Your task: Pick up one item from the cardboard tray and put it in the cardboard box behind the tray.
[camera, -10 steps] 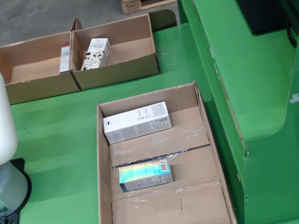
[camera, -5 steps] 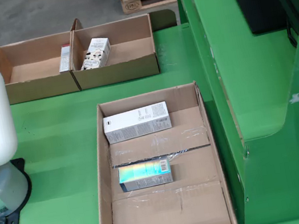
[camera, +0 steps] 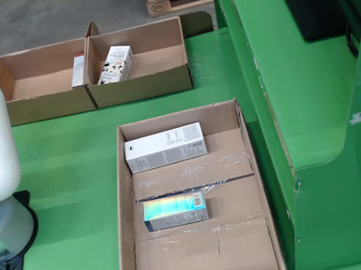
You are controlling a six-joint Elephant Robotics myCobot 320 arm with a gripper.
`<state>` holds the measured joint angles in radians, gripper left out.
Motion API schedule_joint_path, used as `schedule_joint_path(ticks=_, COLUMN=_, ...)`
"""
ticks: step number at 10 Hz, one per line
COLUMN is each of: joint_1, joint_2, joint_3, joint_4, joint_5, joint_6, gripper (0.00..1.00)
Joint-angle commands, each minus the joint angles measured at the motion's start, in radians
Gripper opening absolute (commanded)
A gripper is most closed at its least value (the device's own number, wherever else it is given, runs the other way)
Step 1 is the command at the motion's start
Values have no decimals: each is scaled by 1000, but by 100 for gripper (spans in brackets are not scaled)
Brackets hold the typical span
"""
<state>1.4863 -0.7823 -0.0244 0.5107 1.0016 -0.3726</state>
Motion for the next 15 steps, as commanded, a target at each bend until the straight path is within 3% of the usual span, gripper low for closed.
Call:
schedule_joint_path(ticks=1, joint_1=-37, joint_2=43, joint_3=24, joint_4=31, joint_5=149, joint_6=11, gripper=0)
schedule_joint_path(ticks=3, joint_1=-49, joint_2=42, joint_3=24, joint_4=34, joint_5=192, joint_6=16, gripper=0)
schedule_joint_path(ticks=4, joint_1=-1, joint_2=41, joint_3=24, joint_4=11, joint_5=-9, joint_6=13, gripper=0)
schedule_joint_path(ticks=6, joint_1=10, joint_2=36, joint_3=24, joint_4=4, joint_5=-37, joint_6=10, gripper=0)
schedule_joint_path(ticks=15, joint_1=6, joint_2=-8, joint_3=24, joint_4=3, joint_5=-43, joint_6=88, gripper=0)
